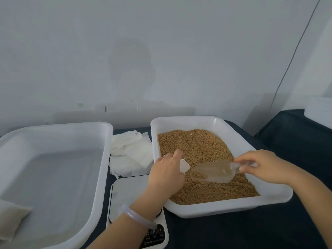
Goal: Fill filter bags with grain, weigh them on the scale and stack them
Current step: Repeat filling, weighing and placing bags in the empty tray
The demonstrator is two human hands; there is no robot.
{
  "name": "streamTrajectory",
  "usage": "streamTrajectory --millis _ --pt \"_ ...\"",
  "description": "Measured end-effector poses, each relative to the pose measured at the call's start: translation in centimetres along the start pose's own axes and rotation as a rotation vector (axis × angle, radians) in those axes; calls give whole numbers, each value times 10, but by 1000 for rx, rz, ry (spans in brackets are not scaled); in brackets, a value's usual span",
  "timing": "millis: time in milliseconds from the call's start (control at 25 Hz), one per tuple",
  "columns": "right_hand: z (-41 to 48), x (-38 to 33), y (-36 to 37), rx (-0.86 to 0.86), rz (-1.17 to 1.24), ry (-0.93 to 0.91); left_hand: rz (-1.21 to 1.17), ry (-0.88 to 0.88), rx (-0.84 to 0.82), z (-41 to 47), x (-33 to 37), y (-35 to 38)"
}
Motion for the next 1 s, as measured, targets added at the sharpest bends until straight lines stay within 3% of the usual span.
streamTrajectory --millis 240,520,1000 --pt "-1 -9 -36 145 5 -26 -41 -41 25 -1 -1 -2" --pt "20 -38 -38 128 -214 -110 -45 -58 51 -3 -6 -2" --pt "27 -56 -37 164 -283 -179 6 17 79 -2 -5 0"
Point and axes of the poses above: each hand's wrist, its own z-axis towards the middle knuckle, its own y-axis out of the palm, x = y × z, the point moved 4 cm from there along z, towards the middle knuckle, and after that the axes turned 9 degrees about x, right-handed, at the moved point
